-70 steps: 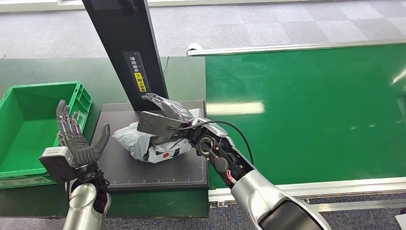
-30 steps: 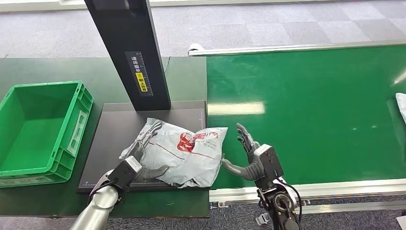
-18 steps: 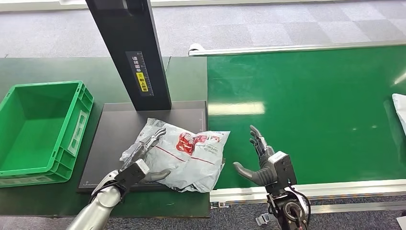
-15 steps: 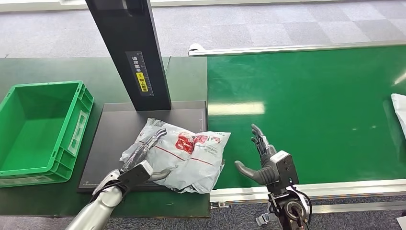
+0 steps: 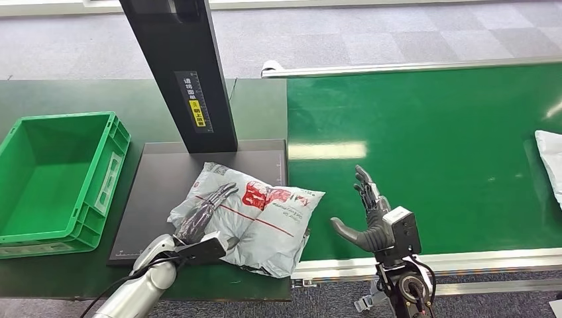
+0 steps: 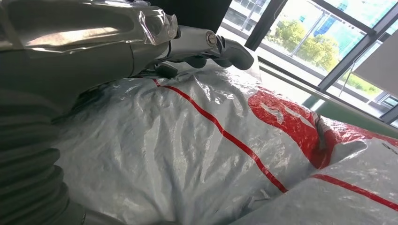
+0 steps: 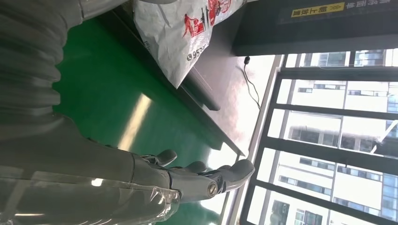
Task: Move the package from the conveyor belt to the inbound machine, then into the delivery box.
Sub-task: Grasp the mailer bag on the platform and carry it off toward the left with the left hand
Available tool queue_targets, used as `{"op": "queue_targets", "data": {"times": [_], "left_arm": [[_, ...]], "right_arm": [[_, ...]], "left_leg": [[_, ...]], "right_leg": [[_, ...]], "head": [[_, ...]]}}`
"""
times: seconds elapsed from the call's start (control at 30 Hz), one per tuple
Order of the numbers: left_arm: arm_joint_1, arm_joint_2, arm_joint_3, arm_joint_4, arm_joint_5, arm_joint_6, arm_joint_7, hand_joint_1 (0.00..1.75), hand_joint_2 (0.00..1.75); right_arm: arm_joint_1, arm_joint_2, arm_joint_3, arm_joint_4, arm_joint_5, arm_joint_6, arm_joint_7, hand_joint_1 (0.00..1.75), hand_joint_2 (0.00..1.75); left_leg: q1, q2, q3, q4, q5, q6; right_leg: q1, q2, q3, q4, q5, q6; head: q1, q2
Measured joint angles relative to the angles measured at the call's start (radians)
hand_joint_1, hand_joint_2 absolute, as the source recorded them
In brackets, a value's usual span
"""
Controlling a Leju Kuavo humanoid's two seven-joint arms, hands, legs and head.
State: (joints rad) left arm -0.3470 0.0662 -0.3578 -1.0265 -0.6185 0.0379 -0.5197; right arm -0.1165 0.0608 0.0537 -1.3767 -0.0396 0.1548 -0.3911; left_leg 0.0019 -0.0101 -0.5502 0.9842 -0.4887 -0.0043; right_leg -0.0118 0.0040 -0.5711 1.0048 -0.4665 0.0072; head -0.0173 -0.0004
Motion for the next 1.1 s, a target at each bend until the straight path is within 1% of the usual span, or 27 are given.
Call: {"op": "queue_targets", "data": {"times": [0.07, 0.1, 0.2, 0.23, 0.77, 0.97, 1.1], "left_arm": [[-0.004, 0.0, -0.008, 0.006, -0.001, 0.001, 0.001, 0.02, 1.75], [-0.006, 0.001, -0.011, 0.009, 0.001, 0.001, 0.001, 0.37, 1.75], [-0.01, 0.002, -0.017, 0.015, 0.008, -0.002, -0.001, 1.66, 1.75], [-0.011, 0.003, -0.018, 0.016, 0.013, -0.004, -0.001, 1.75, 1.75], [-0.018, 0.021, -0.019, -0.019, 0.048, -0.014, -0.01, 1.75, 1.75], [0.005, 0.034, 0.008, -0.1, 0.08, 0.059, -0.018, 1.75, 1.75], [0.001, 0.07, 0.07, -0.212, 0.107, 0.147, -0.017, 1.75, 1.75]], "right_arm": [[0.0, -0.001, 0.0, -0.002, 0.0, -0.001, 0.0, 0.0, 1.75], [0.0, -0.001, 0.0, -0.002, 0.0, -0.001, 0.0, 0.0, 1.75], [0.001, -0.003, 0.0, -0.002, -0.003, -0.007, -0.001, 0.0, 1.75], [0.002, -0.003, -0.001, -0.002, -0.005, -0.009, -0.001, 0.0, 1.75], [0.017, -0.005, -0.007, -0.013, -0.014, -0.017, -0.006, 0.0, 1.75], [0.036, -0.005, -0.01, -0.021, -0.013, -0.023, -0.008, 0.0, 1.75], [0.053, -0.004, -0.016, -0.03, -0.014, -0.033, -0.014, 0.0, 1.75]], "left_leg": [[0.0, 0.0, 0.001, 0.0, 0.0, 0.0], [0.0, 0.0, 0.001, 0.0, 0.0, 0.0], [0.0, 0.0, 0.002, 0.0, 0.0, 0.0], [0.0, 0.0, 0.002, 0.0, 0.0, 0.0], [0.0, 0.0, 0.003, 0.0, 0.0, 0.0], [0.0, 0.0, 0.002, 0.0, 0.0, 0.0], [0.001, 0.0, 0.0, 0.0, 0.0, 0.0]], "right_leg": [[0.0, 0.0, 0.001, 0.0, 0.0, 0.0], [0.0, 0.0, 0.001, 0.0, 0.0, 0.0], [0.0, 0.0, 0.002, 0.0, 0.0, 0.0], [0.0, 0.0, 0.003, 0.0, 0.0, 0.0], [0.0, 0.0, 0.003, 0.0, 0.0, 0.0], [0.0, 0.0, 0.001, 0.0, 0.0, 0.0], [0.001, 0.0, -0.001, 0.0, 0.0, 0.0]], "head": [[0.0, 0.0], [0.0, 0.0], [0.0, 0.0], [0.0, 0.0], [0.0, 0.0], [0.0, 0.0], [0.0, 0.0]]}}
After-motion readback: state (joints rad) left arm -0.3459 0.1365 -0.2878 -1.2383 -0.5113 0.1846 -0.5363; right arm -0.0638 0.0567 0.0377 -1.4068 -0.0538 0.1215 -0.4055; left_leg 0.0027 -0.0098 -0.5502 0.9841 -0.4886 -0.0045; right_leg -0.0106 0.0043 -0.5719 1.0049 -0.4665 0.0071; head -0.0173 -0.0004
